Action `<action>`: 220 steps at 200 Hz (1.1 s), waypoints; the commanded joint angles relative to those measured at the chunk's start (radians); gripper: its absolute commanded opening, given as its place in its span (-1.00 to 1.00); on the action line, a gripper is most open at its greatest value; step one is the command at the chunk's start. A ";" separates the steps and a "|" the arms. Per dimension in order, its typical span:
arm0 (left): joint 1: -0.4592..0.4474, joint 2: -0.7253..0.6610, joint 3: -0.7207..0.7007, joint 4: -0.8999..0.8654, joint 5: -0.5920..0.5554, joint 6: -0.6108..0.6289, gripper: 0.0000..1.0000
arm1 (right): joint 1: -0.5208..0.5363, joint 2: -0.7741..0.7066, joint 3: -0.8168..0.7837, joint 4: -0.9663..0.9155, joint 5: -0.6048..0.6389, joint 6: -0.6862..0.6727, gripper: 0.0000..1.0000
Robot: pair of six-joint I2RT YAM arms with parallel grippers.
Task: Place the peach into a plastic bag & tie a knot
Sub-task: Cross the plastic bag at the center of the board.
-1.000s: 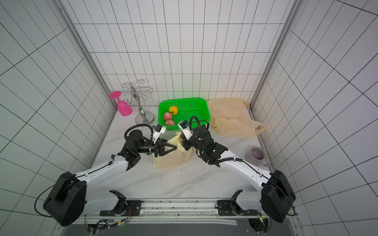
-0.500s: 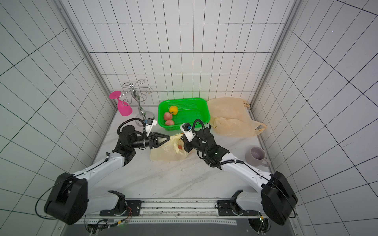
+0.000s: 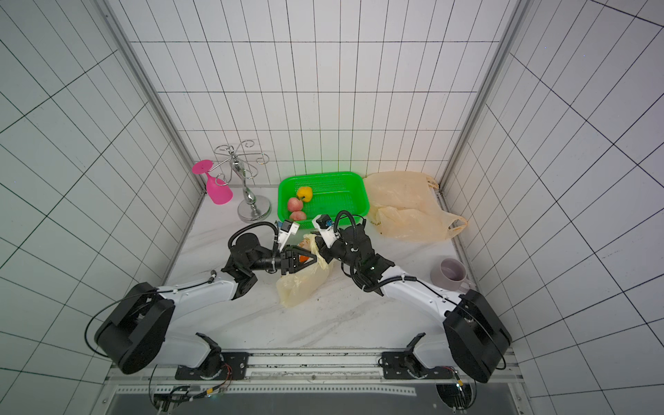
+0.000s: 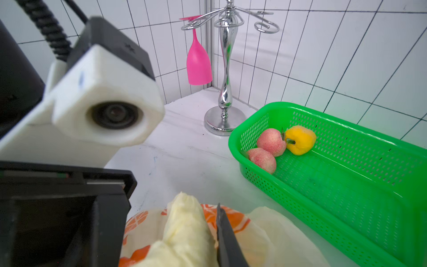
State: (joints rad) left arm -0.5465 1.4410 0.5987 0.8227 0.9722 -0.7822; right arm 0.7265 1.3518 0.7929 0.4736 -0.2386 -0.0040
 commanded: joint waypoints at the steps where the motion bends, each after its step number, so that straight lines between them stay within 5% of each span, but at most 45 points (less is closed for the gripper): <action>1: -0.013 0.048 -0.010 0.113 0.001 -0.052 -0.26 | 0.003 0.015 -0.055 0.170 -0.076 0.070 -0.65; 43: 0.011 -0.043 -0.055 0.056 0.001 -0.034 -0.11 | -0.048 0.023 -0.088 0.221 -0.188 0.143 -0.96; 77: 0.064 -0.221 -0.049 -0.304 -0.066 0.157 -0.11 | -0.064 0.012 -0.102 0.218 -0.221 0.159 -0.98; 141: 0.215 -0.284 -0.018 -0.385 -0.071 0.141 -0.30 | -0.073 0.019 -0.089 0.208 -0.268 0.167 -1.00; 181: 0.206 -0.219 0.014 -0.286 -0.061 0.128 -0.53 | -0.073 0.029 -0.073 0.184 -0.299 0.162 -1.00; 220: 0.072 -0.219 0.012 -0.286 0.009 0.151 -0.21 | -0.075 0.026 -0.081 0.200 -0.235 0.152 -1.00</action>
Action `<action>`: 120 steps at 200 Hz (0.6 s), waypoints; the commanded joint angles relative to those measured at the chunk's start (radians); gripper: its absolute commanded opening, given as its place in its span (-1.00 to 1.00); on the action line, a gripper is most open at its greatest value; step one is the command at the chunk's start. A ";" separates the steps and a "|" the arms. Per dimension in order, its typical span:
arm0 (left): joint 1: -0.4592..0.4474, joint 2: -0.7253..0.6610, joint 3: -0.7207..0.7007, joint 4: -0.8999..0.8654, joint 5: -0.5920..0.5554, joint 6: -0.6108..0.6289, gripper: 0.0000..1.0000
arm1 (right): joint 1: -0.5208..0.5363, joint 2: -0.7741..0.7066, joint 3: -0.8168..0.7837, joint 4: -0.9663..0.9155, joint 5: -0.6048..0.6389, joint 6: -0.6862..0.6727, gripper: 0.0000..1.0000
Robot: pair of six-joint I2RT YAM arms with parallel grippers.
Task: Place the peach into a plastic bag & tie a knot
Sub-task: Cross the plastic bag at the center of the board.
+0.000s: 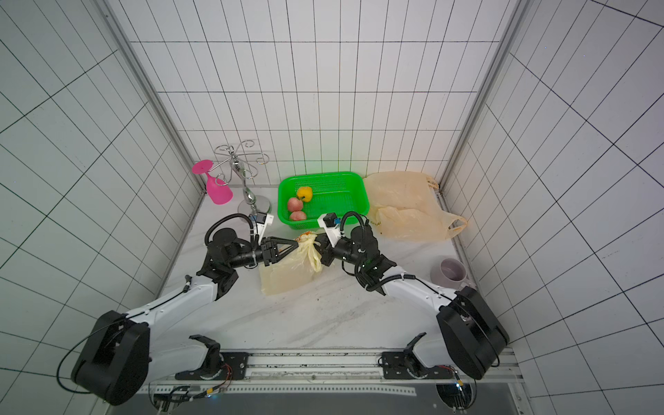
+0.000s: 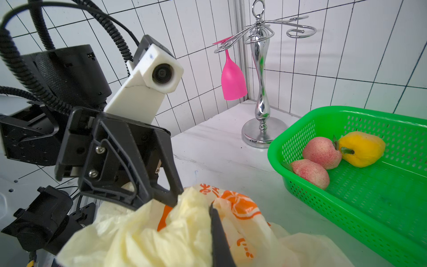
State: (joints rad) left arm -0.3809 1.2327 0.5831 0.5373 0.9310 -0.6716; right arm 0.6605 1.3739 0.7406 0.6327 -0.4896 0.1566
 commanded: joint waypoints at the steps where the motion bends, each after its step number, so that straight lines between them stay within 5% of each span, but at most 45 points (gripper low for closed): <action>1: -0.099 -0.011 0.029 -0.009 0.050 0.046 -0.20 | -0.010 0.004 -0.028 0.041 0.015 -0.008 -1.00; 26: -0.100 -0.076 0.068 -0.288 0.022 0.184 0.00 | -0.012 0.005 -0.039 0.053 0.015 -0.025 -1.00; 78: 0.057 -0.238 0.159 -0.477 -0.085 0.282 0.33 | -0.040 -0.001 -0.072 0.091 -0.014 -0.040 -1.00; 95: 0.075 -0.218 0.162 -0.411 -0.099 0.222 0.28 | -0.040 -0.002 -0.075 0.097 -0.039 -0.045 -1.00; 120: 0.065 -0.122 0.133 -0.226 -0.044 0.161 -0.18 | -0.042 -0.001 -0.074 0.103 -0.108 -0.040 -1.00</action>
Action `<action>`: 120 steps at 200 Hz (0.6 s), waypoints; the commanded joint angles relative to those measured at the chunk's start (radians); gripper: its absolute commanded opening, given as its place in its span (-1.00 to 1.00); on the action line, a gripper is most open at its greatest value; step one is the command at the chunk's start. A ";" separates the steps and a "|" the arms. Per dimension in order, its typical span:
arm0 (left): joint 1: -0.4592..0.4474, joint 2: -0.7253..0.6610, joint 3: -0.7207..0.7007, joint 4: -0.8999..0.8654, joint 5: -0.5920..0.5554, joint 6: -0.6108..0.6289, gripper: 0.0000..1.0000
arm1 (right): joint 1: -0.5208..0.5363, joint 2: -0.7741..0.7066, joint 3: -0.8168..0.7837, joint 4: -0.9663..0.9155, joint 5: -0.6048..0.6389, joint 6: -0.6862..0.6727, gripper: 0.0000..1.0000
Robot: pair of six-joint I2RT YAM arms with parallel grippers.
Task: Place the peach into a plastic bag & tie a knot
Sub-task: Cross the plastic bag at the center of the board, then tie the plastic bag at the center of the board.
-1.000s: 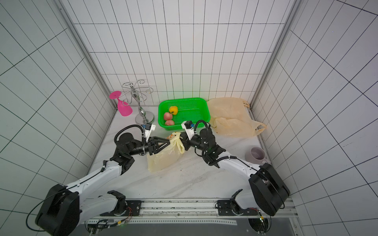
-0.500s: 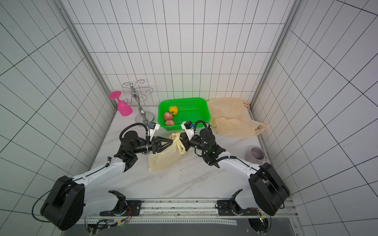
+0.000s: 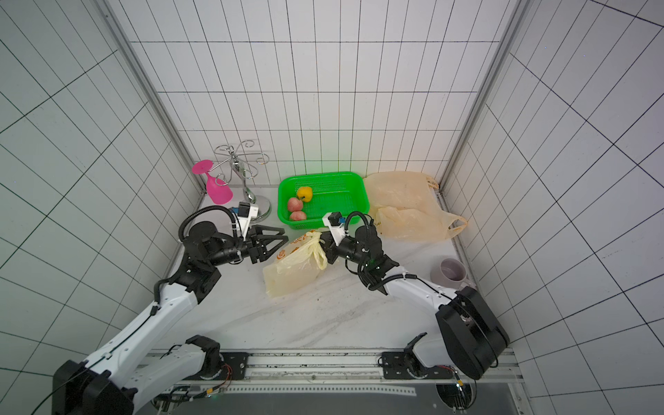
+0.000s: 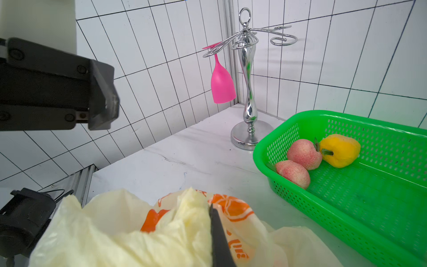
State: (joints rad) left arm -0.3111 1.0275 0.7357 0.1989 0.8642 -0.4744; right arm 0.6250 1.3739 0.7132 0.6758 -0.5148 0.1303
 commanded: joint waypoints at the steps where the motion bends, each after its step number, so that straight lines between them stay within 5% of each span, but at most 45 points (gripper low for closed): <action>1: -0.005 0.089 -0.018 0.115 0.030 -0.036 -0.21 | -0.007 -0.001 -0.045 0.060 -0.086 -0.014 -1.00; 26: -0.048 0.162 0.001 0.066 0.081 0.021 -0.42 | -0.006 0.003 -0.031 0.044 -0.162 -0.012 -1.00; 64: -0.080 0.174 -0.002 0.019 0.071 0.075 -0.18 | -0.007 0.009 -0.007 0.005 -0.261 -0.023 -1.00; 120: -0.097 0.210 0.004 0.021 0.115 0.091 -0.18 | -0.004 0.022 0.016 -0.022 -0.298 -0.026 -1.00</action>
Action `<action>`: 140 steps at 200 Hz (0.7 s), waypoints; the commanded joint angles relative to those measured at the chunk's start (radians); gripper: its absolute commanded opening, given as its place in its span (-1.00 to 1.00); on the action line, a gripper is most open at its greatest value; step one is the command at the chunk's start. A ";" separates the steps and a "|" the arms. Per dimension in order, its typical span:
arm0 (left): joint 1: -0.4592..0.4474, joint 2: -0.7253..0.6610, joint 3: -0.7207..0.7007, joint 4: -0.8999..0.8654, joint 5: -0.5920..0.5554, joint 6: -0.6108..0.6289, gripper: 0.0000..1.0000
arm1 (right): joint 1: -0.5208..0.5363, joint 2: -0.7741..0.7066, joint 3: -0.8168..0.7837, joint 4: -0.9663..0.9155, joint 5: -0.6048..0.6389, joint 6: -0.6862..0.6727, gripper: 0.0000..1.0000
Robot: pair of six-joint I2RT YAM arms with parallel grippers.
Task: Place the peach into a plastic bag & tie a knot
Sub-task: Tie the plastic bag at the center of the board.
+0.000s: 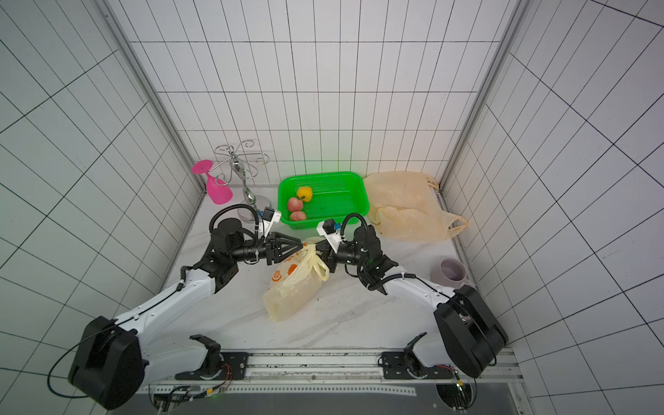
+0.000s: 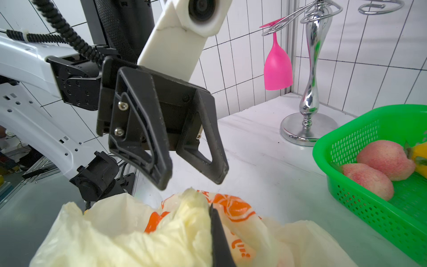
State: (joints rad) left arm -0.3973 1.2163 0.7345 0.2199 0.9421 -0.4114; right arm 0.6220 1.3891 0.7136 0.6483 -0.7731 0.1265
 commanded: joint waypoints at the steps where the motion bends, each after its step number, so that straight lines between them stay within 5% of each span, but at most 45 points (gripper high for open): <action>1: -0.011 0.022 0.005 0.001 0.039 0.028 -0.18 | -0.002 0.007 0.017 0.004 -0.039 -0.022 -1.00; 81: -0.045 0.043 0.007 -0.015 0.059 0.050 -0.17 | 0.005 0.016 0.033 0.002 -0.039 -0.010 -1.00; 140: -0.028 0.036 0.028 -0.011 0.083 0.047 -1.00 | 0.003 0.017 0.041 -0.007 -0.025 0.012 -0.99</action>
State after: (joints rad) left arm -0.4240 1.2617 0.7368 0.2070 0.9680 -0.3641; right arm 0.6228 1.4010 0.7147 0.6243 -0.8227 0.1379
